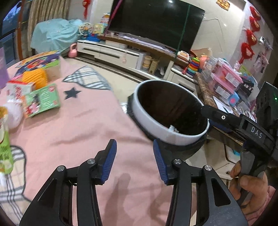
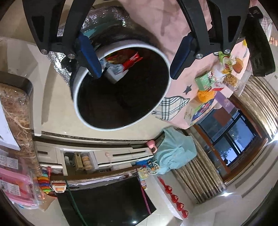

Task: Collect trash
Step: 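Move both open tools back toward the green pouch and milk carton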

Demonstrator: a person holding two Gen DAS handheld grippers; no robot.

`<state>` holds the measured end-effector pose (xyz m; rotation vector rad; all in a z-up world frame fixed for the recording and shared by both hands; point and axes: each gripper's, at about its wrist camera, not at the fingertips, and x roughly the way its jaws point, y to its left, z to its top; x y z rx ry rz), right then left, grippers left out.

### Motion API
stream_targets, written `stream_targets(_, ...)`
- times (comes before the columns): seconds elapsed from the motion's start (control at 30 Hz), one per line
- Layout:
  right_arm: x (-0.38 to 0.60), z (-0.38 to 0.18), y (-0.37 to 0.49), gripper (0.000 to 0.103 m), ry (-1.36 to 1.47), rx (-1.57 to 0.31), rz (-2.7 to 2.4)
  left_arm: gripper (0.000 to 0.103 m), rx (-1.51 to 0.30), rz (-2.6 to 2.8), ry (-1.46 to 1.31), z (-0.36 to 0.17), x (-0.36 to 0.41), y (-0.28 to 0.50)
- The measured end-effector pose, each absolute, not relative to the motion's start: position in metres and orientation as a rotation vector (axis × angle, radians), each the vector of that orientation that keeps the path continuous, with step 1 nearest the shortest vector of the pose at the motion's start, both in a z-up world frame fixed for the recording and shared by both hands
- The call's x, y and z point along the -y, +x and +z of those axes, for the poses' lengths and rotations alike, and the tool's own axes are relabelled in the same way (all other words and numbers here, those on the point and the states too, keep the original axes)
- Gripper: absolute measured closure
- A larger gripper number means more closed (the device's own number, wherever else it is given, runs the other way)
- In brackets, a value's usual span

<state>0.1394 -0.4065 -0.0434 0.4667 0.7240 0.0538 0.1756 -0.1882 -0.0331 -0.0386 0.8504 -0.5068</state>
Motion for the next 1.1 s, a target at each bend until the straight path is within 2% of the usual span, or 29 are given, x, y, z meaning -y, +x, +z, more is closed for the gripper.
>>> stream_targets(0.77, 0.295, -0.054, 0.138, 0.012, 0.415, -0.778, 0.238, 0.057, -0.837, -0.260, -0.192, -0.054, 0.051, 0.135)
stream_targets(1.1, 0.252, -0.062, 0.146, 0.012, 0.378, -0.816, 0.310, 0.051, -0.829, -0.169, -0.237, -0.058, 0.005, 0.127)
